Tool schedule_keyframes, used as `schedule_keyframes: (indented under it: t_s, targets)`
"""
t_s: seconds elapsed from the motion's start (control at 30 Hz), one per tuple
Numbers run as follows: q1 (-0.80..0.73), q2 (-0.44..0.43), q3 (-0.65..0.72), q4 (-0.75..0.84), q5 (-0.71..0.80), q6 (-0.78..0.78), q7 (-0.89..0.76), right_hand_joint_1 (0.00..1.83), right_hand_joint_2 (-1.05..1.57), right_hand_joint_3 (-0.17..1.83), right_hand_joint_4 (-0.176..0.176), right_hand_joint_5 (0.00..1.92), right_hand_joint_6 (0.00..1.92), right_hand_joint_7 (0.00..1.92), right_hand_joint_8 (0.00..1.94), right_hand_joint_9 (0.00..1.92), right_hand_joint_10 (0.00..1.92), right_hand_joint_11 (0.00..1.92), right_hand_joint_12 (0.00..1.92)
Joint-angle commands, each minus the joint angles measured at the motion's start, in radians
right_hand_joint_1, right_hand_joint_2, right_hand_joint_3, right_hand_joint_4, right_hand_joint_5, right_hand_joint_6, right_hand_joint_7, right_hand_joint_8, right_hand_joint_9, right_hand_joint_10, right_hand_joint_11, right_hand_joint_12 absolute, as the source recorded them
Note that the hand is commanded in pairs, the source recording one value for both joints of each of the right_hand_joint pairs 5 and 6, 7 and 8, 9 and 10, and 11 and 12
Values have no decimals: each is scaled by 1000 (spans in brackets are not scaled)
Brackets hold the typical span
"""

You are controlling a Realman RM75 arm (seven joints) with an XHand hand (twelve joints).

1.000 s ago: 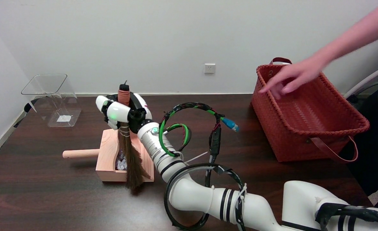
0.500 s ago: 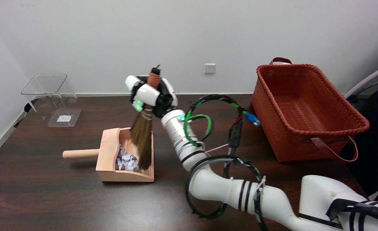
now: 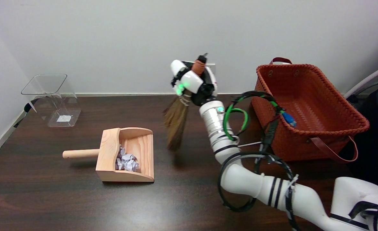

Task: Sweep the paper into the dustpan.

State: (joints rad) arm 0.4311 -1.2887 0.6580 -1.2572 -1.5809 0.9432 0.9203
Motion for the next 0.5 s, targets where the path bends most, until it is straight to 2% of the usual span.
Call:
schedule_keyframes:
  t_s: [0.03,0.3,0.5]
  targets:
    - [-75,166,53,-103,-25,52,20,1018,1499,1116,0,1920,1920,1920,1920,1920,1920,1792,1792]
    - [-82,164,25,-94,-89,40,21,1028,1520,975,0,1920,1920,1920,1920,1920,1920,1761,1761]
    - [-114,197,20,-134,-134,35,23,1030,1556,869,0,1920,1920,1920,1920,1920,1920,1729,1729]
